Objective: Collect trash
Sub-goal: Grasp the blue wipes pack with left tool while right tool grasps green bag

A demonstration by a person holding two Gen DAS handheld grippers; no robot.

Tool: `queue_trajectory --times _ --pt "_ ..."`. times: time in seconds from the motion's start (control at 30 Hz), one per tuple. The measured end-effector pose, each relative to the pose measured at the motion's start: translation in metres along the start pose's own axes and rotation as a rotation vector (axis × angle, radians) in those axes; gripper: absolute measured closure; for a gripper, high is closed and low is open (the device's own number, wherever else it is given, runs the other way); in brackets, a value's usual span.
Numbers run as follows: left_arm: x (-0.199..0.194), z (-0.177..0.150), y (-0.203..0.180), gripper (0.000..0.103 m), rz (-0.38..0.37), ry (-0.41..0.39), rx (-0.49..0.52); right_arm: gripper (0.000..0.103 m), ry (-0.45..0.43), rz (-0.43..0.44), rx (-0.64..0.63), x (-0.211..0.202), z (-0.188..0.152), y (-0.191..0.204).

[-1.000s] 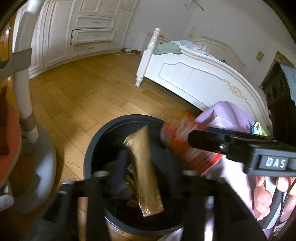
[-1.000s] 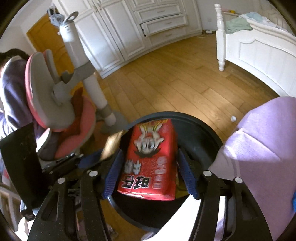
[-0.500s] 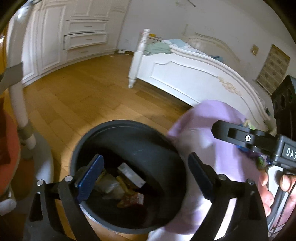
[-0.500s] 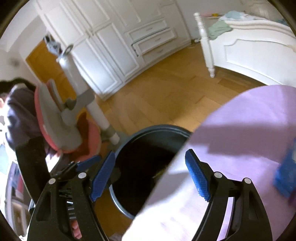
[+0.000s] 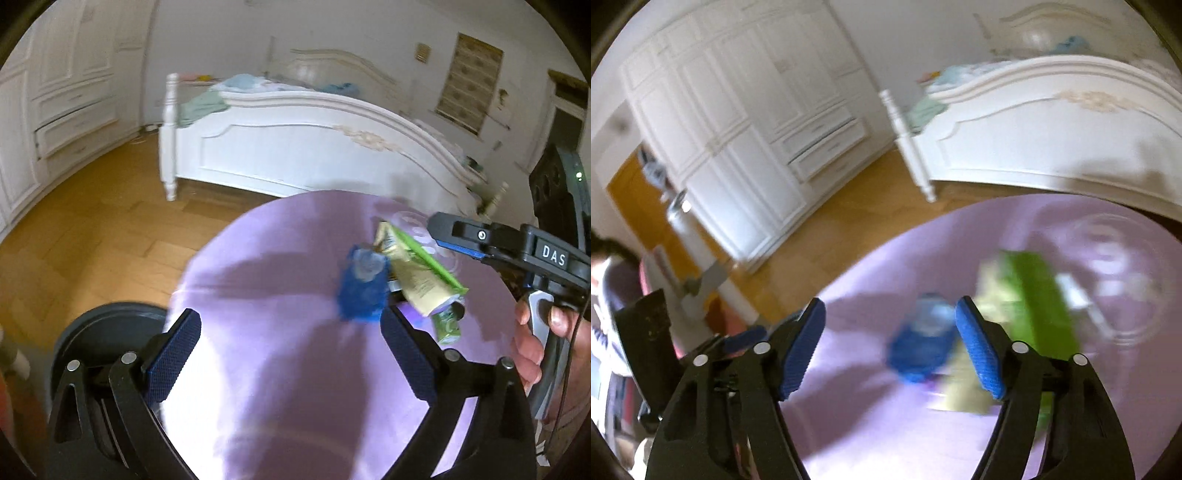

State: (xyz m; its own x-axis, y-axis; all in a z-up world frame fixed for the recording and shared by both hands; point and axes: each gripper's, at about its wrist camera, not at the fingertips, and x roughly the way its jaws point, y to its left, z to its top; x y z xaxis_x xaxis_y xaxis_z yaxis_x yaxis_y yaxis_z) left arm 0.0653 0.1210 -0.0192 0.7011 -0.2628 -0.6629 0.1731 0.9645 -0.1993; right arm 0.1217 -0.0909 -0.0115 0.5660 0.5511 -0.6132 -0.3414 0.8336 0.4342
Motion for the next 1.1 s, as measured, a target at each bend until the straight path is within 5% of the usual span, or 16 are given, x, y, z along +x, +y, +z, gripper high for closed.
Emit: queue_trajectory --times 0.3,0.53,0.8,0.97,1.03,1.1 --pt "0.06 0.017 -0.042 0.006 -0.044 0.103 0.064 0.032 0.085 -0.054 0.066 0.004 -0.014 -0.076" --pt "0.094 0.019 -0.051 0.007 -0.029 0.158 0.108 0.032 0.126 0.007 0.098 0.016 -0.024 -0.102" --pt "0.105 0.018 -0.058 0.029 0.001 0.171 0.149 0.032 0.149 0.001 0.005 0.025 -0.023 -0.085" --pt "0.101 0.019 -0.053 0.058 -0.01 0.16 0.123 0.049 0.159 -0.002 -0.011 0.03 -0.021 -0.079" --pt "0.098 0.019 -0.048 0.061 -0.027 0.16 0.093 0.065 0.159 0.009 0.002 0.028 -0.021 -0.081" --pt "0.095 0.018 -0.043 0.062 -0.039 0.155 0.069 0.07 0.156 0.027 0.028 0.025 -0.023 -0.085"
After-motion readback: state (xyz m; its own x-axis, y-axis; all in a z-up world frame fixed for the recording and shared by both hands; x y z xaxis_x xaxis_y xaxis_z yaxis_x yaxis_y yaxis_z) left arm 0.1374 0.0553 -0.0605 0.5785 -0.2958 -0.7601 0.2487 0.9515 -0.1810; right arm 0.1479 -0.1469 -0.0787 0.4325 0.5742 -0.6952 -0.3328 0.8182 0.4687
